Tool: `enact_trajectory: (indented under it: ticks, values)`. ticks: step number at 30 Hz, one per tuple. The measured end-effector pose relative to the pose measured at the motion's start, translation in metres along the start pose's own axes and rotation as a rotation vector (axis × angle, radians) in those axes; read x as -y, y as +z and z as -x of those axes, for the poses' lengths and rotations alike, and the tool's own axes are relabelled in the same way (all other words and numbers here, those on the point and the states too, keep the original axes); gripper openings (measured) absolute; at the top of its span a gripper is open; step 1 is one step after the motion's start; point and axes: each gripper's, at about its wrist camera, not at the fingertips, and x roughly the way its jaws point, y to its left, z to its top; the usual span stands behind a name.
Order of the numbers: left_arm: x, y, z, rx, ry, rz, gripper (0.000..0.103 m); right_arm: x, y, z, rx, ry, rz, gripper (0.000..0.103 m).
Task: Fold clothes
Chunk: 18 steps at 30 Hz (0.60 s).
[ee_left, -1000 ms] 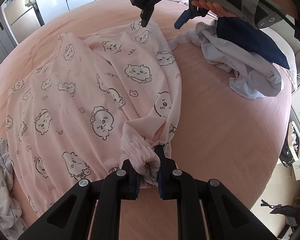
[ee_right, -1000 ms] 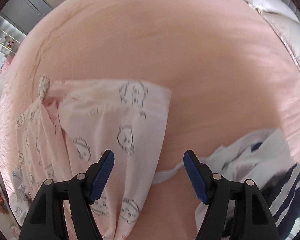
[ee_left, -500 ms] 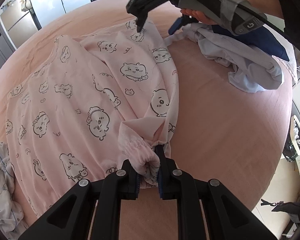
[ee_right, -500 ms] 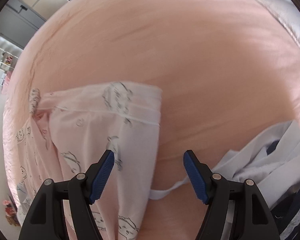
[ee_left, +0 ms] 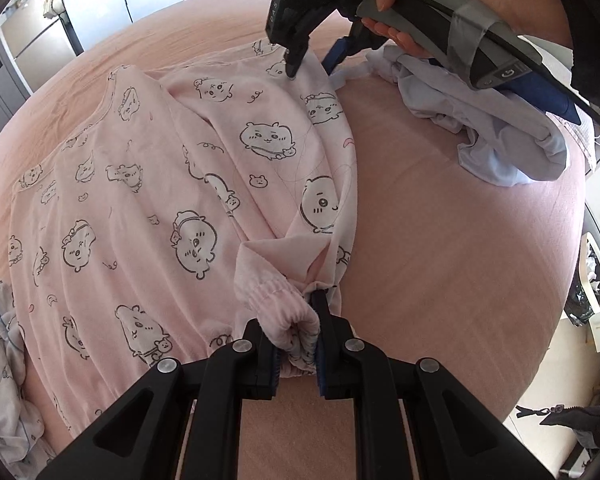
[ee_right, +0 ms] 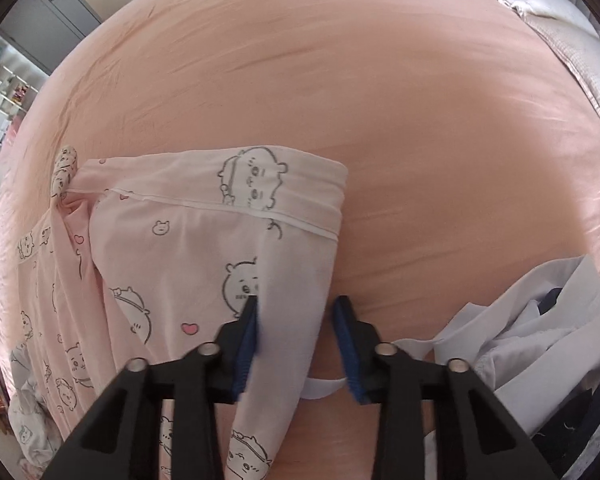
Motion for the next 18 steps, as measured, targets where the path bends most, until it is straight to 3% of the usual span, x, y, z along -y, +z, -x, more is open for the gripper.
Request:
enact_trajectory:
  ticks: [2, 4, 18]
  values:
    - [0.0, 0.0, 0.0, -0.002, 0.001, 0.0, 0.011, -0.005, -0.002, 0.0, 0.001, -0.022, 0.009, 0.013]
    - [-0.001, 0.0, 0.0, -0.004, 0.002, 0.001, 0.011, -0.012, -0.005, 0.003, 0.022, -0.021, 0.027, 0.005]
    - [-0.006, 0.001, 0.008, -0.017, 0.008, 0.015, 0.011, -0.047, -0.009, 0.033, 0.038, -0.109, 0.12, 0.001]
